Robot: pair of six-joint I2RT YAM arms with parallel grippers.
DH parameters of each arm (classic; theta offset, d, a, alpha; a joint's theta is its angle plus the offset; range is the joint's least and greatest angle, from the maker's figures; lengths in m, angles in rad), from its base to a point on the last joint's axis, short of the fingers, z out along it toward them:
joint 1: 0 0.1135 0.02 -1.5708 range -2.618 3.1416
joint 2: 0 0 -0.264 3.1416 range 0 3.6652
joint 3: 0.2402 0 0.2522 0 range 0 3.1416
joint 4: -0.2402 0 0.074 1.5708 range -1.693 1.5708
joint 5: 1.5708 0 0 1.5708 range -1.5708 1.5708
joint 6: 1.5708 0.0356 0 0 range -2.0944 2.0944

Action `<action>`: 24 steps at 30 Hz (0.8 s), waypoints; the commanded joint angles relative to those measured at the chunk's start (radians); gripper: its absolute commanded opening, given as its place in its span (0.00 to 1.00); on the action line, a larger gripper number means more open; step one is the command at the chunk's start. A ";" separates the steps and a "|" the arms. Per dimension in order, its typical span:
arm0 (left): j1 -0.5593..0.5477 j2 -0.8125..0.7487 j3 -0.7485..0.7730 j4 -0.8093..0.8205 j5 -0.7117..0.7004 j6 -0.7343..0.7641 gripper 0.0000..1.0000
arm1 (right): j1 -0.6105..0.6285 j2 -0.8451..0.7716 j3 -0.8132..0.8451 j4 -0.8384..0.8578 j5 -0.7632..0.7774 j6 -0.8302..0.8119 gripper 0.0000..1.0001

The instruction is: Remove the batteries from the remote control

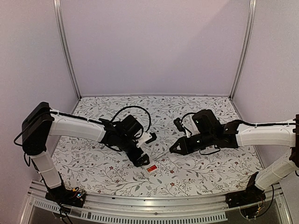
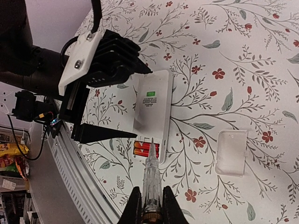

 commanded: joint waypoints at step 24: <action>-0.038 0.079 0.034 -0.015 -0.044 -0.014 1.00 | 0.026 0.047 -0.007 -0.029 0.000 0.019 0.00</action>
